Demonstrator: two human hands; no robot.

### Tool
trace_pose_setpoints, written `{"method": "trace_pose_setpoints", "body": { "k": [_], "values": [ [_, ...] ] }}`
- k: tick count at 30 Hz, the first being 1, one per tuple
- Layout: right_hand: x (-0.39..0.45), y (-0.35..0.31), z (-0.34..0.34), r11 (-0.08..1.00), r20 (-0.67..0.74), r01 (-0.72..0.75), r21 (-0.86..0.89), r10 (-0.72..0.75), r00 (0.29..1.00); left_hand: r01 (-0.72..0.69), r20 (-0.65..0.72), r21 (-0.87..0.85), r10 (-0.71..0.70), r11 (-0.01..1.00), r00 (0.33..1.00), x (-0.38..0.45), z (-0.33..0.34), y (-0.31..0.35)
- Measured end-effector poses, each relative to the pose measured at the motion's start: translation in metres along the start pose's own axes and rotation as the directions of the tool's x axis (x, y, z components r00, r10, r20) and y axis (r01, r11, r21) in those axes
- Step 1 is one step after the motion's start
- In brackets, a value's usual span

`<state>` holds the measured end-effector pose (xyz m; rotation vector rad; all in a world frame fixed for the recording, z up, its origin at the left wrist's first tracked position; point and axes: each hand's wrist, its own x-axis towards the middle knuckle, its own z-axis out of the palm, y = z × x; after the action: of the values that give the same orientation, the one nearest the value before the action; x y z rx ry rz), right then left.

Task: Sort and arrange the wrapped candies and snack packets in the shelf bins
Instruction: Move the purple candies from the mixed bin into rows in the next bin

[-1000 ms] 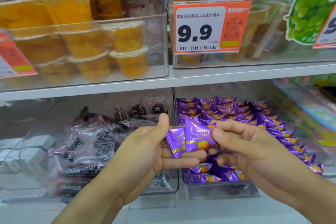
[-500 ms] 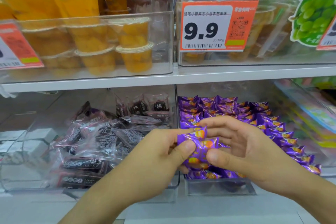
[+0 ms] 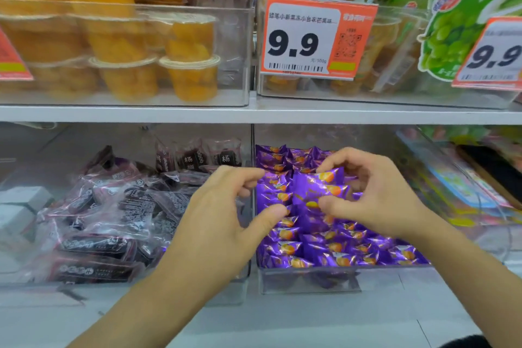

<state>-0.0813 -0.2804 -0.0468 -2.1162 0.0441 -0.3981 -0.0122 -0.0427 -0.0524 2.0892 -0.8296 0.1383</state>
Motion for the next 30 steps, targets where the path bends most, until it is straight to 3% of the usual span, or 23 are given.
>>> {"method": "trace_pose_setpoints", "body": {
  "k": [5,11,25,30],
  "values": [
    [0.041,0.064,-0.06,0.926,-0.153,-0.184,-0.329,0.139,0.978,0.208,0.036,-0.127,-0.205,0.97,0.978,0.003,0.009,-0.015],
    [0.063,0.108,-0.052,0.826,0.094,-0.157,-0.542,0.245,0.965,0.221,0.003,-0.161,-0.224,0.962,0.975,0.003,0.017,-0.017],
    [0.079,0.115,-0.045,0.722,0.141,-0.138,-0.678,0.312,0.94,0.217,0.0,-0.093,-0.218,0.972,0.976,0.002,0.018,-0.015],
    [0.077,0.115,-0.046,0.801,0.064,-0.198,-0.565,0.282,0.957,0.217,0.009,-0.082,-0.217,0.973,0.976,0.002,0.018,-0.015]
  ]
}}
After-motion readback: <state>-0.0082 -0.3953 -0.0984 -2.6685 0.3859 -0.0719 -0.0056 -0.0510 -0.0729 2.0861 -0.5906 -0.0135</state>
